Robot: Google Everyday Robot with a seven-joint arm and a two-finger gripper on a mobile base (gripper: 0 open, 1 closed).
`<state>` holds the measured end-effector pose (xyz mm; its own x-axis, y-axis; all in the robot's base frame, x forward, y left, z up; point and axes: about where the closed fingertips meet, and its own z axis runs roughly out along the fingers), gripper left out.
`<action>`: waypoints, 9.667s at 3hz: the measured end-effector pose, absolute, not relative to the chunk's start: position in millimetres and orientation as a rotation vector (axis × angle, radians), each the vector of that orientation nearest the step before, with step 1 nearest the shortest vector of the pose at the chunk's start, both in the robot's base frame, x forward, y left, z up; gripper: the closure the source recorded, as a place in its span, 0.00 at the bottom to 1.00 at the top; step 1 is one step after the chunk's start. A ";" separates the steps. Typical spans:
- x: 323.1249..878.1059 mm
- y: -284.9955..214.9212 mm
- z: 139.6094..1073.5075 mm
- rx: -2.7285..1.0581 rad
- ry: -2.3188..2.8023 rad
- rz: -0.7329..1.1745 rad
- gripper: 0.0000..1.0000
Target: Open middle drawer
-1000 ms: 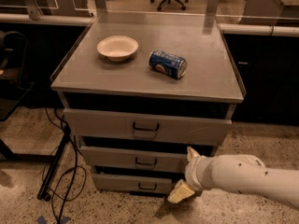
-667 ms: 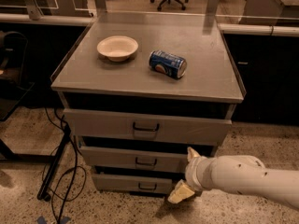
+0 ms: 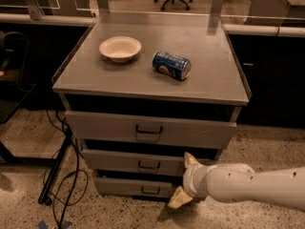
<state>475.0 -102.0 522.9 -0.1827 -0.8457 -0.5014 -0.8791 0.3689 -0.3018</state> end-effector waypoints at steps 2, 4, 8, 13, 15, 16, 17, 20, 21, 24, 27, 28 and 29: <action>494.4 -86.1 479.1 -1.492 1.956 0.156 0.00; 514.5 -88.6 470.4 -1.442 1.947 0.190 0.00; 573.6 -106.2 425.2 -1.420 1.921 0.152 0.00; 524.7 -143.2 434.2 -1.442 1.900 0.049 1.00; 523.4 -141.8 432.8 -1.442 1.900 0.049 0.81; 523.4 -141.8 432.8 -1.442 1.900 0.049 0.57; 523.4 -141.7 432.8 -1.442 1.900 0.049 0.34; 514.6 -147.3 429.1 -1.440 1.913 0.046 0.43; 497.3 -156.7 423.4 -1.419 1.930 0.052 0.66; 478.5 -163.4 437.3 -1.405 1.915 0.039 1.00; 465.0 -164.8 436.1 -1.403 1.916 0.037 0.56; 465.0 -164.7 436.0 -1.404 1.916 0.037 0.32; 465.0 -164.7 436.0 -1.404 1.916 0.037 0.09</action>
Offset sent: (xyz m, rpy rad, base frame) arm 0.0448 0.0065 -0.0644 0.1711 -0.0102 0.0783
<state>465.0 -164.7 436.0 -0.1198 -0.8091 -0.5753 -0.8309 0.3989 -0.3880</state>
